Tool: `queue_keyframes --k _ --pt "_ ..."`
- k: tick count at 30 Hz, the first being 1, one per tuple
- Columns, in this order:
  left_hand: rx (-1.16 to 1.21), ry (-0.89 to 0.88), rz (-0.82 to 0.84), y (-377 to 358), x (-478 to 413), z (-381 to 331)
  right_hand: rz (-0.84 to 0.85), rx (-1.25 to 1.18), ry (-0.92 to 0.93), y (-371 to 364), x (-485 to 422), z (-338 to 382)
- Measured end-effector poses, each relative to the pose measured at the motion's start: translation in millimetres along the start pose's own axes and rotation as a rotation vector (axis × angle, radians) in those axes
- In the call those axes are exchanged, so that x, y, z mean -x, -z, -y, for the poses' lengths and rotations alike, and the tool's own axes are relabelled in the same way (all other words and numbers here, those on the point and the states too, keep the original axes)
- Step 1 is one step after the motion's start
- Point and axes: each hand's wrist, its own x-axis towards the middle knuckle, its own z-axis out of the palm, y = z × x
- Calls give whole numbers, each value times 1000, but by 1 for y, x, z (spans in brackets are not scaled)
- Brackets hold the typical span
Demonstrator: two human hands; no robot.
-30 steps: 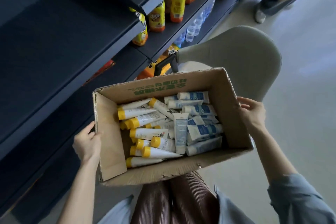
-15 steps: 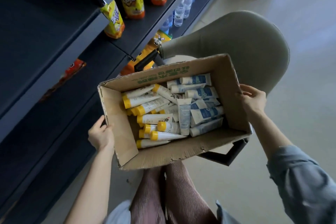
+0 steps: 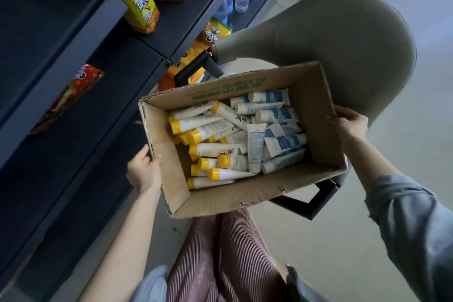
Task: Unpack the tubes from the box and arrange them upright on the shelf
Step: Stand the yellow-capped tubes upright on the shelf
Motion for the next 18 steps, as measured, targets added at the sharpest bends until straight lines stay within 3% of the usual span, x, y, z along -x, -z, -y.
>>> queue_keyframes --k 5,10,13,15,18 --pt "-16 -30 80 7 1 0 -10 26 31 -9 19 1" --pt "-47 -58 273 25 3 5 -115 102 285 -35 69 -8" --pt "-11 -44 401 39 6 11 -42 76 325 -66 112 -23" --pt "-34 -77 481 50 9 15 78 12 202 -90 138 -36" --pt "-133 -188 549 71 12 21 159 -231 -237 -127 164 -49"
